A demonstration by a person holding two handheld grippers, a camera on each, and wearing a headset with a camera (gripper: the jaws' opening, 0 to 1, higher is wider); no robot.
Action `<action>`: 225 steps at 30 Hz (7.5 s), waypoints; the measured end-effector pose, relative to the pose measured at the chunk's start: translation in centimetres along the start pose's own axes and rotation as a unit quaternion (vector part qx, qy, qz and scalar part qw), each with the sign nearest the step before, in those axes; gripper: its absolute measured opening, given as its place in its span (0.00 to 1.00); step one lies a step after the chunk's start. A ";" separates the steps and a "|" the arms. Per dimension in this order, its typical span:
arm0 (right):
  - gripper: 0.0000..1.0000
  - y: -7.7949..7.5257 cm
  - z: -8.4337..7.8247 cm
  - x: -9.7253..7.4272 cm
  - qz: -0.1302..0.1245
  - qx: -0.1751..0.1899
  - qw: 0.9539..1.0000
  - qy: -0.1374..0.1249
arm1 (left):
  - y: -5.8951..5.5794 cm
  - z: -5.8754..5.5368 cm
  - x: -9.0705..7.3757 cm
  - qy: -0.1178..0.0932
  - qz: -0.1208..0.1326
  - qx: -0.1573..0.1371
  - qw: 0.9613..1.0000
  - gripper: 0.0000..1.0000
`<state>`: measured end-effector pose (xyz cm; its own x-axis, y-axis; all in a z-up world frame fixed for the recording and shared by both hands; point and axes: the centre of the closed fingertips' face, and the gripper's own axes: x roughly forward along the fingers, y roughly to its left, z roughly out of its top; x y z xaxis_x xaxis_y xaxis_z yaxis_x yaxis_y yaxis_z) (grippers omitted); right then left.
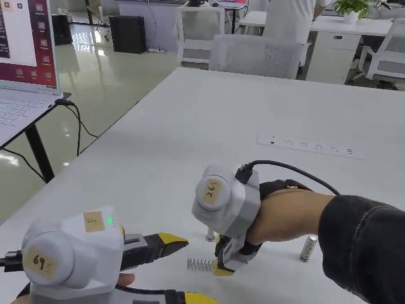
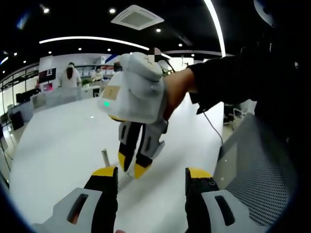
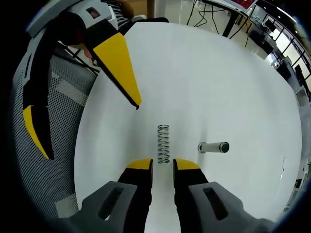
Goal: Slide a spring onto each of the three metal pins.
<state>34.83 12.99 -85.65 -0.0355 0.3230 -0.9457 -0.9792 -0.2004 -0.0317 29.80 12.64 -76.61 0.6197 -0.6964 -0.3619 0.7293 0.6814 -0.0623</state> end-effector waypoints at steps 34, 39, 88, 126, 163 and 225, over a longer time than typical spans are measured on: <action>0.07 0.6 0.2 -0.1 -0.006 0.010 1.000 -0.002 | -0.1 -0.1 0.0 0.004 -0.002 0.004 1.000 0.49; 0.07 0.9 0.4 -1.1 -0.006 0.006 1.000 -0.005 | 0.0 -0.2 -0.1 0.005 -0.002 0.005 1.000 0.49; 0.07 6.2 0.8 -7.3 0.035 -0.060 0.997 -0.027 | -1.5 -0.1 0.1 0.008 -0.035 0.047 0.998 0.13; 0.07 6.6 1.9 -9.5 0.028 -0.087 0.995 -0.049 | -2.3 -0.1 0.1 0.012 -0.045 0.065 0.997 0.03; 0.08 7.4 6.0 -11.0 0.015 -0.123 0.989 -0.077 | -2.1 -0.1 0.1 0.015 -0.048 0.069 0.996 0.03; 0.08 7.9 4.4 -8.9 0.052 -0.080 0.995 -0.039 | -2.5 -0.2 0.5 0.017 -0.053 0.073 0.996 0.06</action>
<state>26.56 12.62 -76.05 -0.1564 0.3622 -0.9189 -0.9253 -0.3792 0.0080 28.23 10.68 -76.82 0.5277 -0.7532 -0.3927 0.8265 0.5619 0.0330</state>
